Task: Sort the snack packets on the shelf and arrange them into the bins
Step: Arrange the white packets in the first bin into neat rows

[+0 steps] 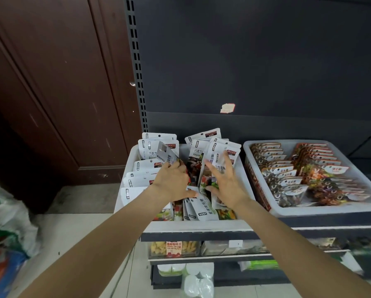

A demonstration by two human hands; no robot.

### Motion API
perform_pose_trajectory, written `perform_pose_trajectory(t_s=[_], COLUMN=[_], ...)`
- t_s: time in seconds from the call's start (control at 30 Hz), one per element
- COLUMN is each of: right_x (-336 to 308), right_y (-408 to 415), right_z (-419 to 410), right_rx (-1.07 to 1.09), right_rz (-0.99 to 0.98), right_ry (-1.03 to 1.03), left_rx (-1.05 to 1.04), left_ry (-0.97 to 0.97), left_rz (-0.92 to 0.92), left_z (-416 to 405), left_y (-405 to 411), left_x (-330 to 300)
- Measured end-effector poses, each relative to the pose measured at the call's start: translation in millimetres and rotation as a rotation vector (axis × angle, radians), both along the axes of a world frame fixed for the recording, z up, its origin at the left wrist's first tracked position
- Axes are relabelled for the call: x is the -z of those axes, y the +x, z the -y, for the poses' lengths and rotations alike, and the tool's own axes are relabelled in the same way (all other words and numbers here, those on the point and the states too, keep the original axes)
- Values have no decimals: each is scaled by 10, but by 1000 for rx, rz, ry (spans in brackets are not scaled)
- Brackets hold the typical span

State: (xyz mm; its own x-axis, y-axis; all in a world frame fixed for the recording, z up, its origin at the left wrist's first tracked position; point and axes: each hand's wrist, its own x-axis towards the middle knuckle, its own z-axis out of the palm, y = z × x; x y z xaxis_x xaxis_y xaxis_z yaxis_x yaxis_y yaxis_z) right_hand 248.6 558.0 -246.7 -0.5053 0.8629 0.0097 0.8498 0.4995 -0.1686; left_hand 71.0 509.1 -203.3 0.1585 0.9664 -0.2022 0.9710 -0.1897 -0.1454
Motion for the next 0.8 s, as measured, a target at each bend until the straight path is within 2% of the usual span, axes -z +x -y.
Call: perform_pose_trajectory(t_s=[0.07,0.17,0.23,0.33,0.47,0.57,0.67,0.8], right_x=[-17,9,33,43,-8,-104,-214,-242], right_y=[127,268,295,277,177,136,103,20], right_z=[79,137,106,18,-67,6,97,220], right_rx=[-67,-141,-131,-72,-53,-175,-382,-545], right_rz=[-75,-46,1,85,56,-36,-105,-31], right_ry=[-72,-172,-150,42,66,70,24,-107], left_rx=[-3,-5,-7,-35,-125,-146,-226,-297], left_ry=[-40,-77,-72,-8,194,316,294,196], left_rz=[-56,-150,-175,-78,209,363,371,220], left_z=[-2,-16,-25,-29,109,353,601,692], left_y=[61,161,221,253,106,-40,-153,-256], left_x=[-2,-19,-17,-22,-111,-129,-80,3])
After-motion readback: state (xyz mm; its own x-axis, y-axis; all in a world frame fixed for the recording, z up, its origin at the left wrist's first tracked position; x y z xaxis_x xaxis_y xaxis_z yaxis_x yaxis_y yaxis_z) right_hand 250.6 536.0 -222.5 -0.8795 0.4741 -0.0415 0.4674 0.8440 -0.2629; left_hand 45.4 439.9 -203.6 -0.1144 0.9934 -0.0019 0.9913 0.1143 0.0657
